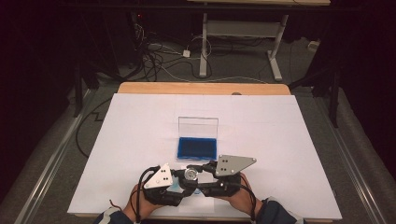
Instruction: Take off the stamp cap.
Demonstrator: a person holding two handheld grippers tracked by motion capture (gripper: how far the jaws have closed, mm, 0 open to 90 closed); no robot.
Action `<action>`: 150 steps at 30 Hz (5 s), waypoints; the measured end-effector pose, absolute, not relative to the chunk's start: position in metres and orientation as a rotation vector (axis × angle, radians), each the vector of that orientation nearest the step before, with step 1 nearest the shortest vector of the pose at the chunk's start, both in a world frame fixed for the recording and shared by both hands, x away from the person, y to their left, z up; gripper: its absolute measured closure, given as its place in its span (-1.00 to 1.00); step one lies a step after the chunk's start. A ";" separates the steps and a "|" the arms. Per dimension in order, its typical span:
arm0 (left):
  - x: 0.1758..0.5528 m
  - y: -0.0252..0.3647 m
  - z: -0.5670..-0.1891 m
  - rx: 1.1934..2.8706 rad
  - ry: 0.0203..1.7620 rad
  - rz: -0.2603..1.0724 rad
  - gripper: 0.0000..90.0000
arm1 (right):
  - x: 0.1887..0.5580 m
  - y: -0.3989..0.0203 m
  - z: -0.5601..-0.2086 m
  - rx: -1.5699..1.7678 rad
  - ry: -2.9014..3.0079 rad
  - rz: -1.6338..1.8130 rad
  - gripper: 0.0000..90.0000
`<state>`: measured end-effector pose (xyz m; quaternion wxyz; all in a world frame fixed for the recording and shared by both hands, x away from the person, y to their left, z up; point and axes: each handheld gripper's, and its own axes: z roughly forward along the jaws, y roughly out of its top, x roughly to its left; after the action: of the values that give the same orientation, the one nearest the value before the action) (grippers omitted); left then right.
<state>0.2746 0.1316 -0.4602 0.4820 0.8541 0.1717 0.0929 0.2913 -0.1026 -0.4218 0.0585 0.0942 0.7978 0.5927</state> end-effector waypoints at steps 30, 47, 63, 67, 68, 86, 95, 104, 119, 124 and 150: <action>0.274 0.134 -0.458 2.039 0.423 0.188 -0.20 | 0.292 -0.107 -0.423 0.250 2.392 1.838 0.27; 0.276 0.138 -0.455 2.030 0.455 0.176 -0.23 | 0.288 -0.105 -0.424 0.190 2.363 1.769 0.27; 0.278 0.138 -0.458 2.021 0.465 0.157 -0.21 | 0.288 -0.105 -0.424 0.181 2.362 1.744 0.27; 0.279 0.138 -0.458 2.020 0.466 0.158 -0.21 | 0.290 -0.106 -0.425 0.204 2.366 1.758 0.27; 0.279 0.138 -0.458 2.017 0.466 0.162 -0.21 | 0.290 -0.106 -0.425 0.208 2.367 1.761 0.27; 0.281 0.135 -0.463 2.033 0.460 0.159 -0.25 | 0.292 -0.106 -0.425 0.244 2.374 1.769 0.26; 0.281 0.132 -0.464 2.044 0.453 0.164 -0.26 | 0.293 -0.105 -0.428 0.257 2.388 1.766 0.26; 0.282 0.131 -0.465 2.050 0.458 0.179 -0.33 | 0.294 -0.106 -0.427 0.266 2.382 1.773 0.26; 0.282 0.133 -0.465 2.075 0.479 0.253 -0.49 | 0.294 -0.110 -0.424 0.279 2.366 1.780 0.26; 0.280 0.136 -0.465 2.082 0.484 0.302 -0.59 | 0.296 -0.113 -0.422 0.284 2.358 1.777 0.26; 0.271 0.176 -0.458 2.093 0.523 0.513 -0.59 | 0.301 -0.132 -0.413 0.343 2.320 1.734 0.26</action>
<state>0.2715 0.1759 -0.4579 0.4456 0.8450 0.2109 0.2073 0.3013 -0.1317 -0.4129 0.1124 0.1169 0.7903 0.5908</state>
